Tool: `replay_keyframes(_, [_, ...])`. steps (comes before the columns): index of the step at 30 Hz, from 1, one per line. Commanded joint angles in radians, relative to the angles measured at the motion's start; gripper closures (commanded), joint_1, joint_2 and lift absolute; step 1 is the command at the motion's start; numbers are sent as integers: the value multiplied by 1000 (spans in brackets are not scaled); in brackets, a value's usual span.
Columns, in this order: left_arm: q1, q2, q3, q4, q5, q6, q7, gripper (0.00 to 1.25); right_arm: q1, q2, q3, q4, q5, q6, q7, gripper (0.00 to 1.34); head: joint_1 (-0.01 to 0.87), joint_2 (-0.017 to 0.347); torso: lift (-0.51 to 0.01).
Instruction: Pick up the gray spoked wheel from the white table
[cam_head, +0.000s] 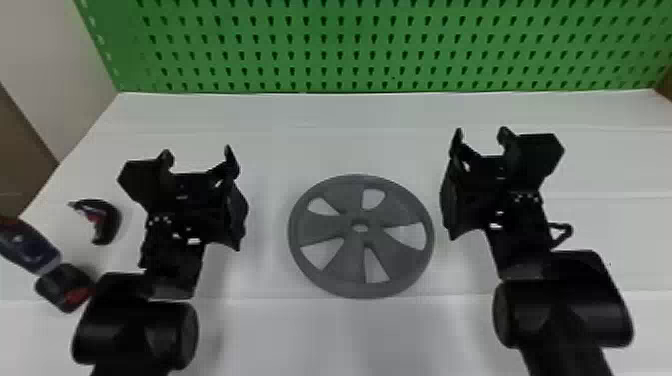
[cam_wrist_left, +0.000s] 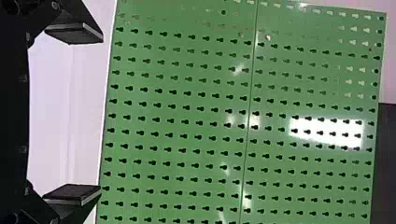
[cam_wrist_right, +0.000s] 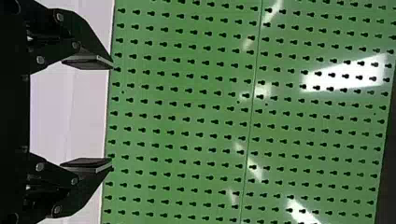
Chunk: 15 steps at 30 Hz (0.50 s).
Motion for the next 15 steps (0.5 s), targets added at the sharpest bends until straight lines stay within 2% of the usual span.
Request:
replay_keyframes(1, [-1,0,4,2,7,3,0,145,1,1,3,2,-2,-1,1,516,806,44,-98])
replay_keyframes(7, [1,0,4,2,4,1,0,145,-3,1,0,5,-20,34,1,516,806,44,-98])
replay_keyframes(12, [2,0,5,2,4,1,-2,145,-36,1,8,-59,6,189,-1,516,806,44,-98])
replay_keyframes(15, [2,0,5,0,4,1,-6,145,-65,-3,15,-90,-7,298,-9,516,806,44,-98])
